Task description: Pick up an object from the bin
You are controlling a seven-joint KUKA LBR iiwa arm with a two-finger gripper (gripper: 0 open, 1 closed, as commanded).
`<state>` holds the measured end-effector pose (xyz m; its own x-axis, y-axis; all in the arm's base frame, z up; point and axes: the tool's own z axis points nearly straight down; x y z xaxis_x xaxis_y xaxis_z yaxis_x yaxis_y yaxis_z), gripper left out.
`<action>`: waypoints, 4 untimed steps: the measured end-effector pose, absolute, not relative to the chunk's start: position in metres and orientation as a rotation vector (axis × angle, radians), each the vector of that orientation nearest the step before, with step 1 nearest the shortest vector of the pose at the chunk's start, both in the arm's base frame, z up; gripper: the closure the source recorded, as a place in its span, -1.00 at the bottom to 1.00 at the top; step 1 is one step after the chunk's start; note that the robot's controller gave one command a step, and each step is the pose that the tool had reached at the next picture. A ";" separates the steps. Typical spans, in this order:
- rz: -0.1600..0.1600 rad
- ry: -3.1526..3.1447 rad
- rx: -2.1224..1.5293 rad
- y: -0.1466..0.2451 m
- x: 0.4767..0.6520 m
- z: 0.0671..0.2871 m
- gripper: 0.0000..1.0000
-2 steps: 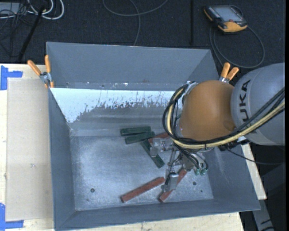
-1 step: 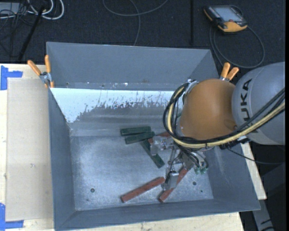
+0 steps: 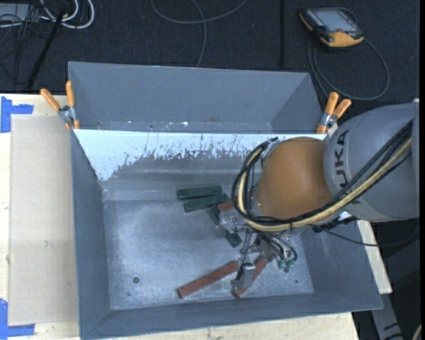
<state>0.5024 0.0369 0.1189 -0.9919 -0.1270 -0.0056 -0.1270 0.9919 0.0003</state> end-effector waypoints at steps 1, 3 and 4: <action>0.001 3.138 -0.190 0.044 0.492 0.071 -1.00; 0.002 3.000 -0.928 0.072 0.512 0.070 1.00; 0.002 3.001 -0.926 0.072 0.512 0.070 1.00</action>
Offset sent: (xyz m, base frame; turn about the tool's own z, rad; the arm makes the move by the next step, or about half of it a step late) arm -0.0063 0.0294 -0.0489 -0.0929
